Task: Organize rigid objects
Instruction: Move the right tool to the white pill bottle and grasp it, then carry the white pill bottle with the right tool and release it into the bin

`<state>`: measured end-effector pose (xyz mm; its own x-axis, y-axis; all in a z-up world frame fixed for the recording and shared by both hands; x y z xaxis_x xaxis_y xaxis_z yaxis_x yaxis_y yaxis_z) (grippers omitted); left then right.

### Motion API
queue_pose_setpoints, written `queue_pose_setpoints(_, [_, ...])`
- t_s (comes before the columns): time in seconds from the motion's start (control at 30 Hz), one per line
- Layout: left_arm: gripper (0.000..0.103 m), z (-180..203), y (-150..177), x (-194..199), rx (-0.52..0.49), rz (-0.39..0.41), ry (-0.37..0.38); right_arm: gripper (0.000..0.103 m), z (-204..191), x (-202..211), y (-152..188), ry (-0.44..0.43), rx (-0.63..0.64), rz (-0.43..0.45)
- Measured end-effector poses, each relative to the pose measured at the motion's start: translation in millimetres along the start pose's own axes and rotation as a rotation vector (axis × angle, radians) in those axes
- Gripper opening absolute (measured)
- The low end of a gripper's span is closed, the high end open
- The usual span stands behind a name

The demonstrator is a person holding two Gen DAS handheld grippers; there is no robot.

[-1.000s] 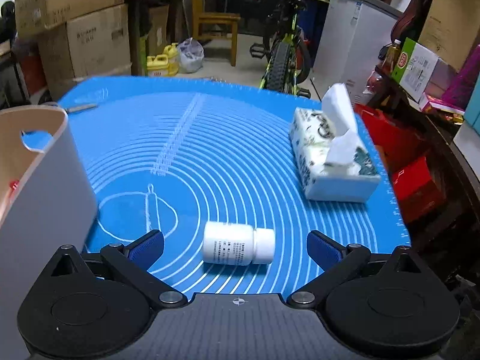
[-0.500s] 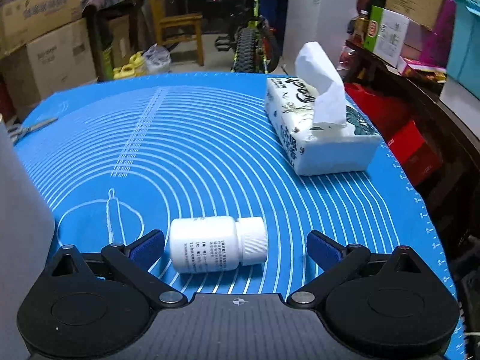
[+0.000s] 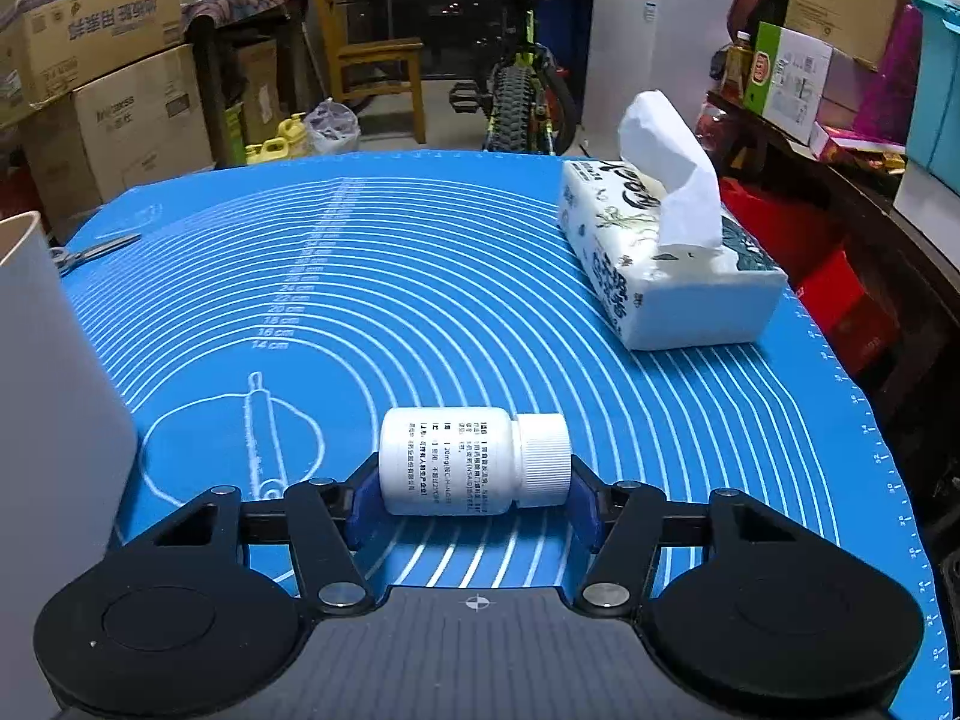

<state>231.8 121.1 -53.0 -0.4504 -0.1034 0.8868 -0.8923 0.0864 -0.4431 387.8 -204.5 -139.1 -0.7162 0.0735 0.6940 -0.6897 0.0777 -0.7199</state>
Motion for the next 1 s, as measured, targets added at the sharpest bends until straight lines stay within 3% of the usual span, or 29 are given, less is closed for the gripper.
queue_pose_setpoints(0.63, [0.013,-1,0,0,0.002,-0.002,0.000,0.064,3,72,-17,-0.047,0.011,0.114])
queue_pose_setpoints(1.0, [0.013,0,0,0,0.001,-0.001,-0.001,0.064,-29,125,-29,-0.137,0.019,0.188])
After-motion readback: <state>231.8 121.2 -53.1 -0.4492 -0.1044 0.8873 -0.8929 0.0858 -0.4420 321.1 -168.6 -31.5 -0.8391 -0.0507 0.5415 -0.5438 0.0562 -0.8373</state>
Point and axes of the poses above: each gripper's, at about its wrist camera, not at the fingertips, and x roughly against the way its jaws point, z to its right, y to its underside, the point moved 2 cm from there along -x, roughly the way its jaws point, and after that the axes turned 1 degree about z, right-handed, at the moved point
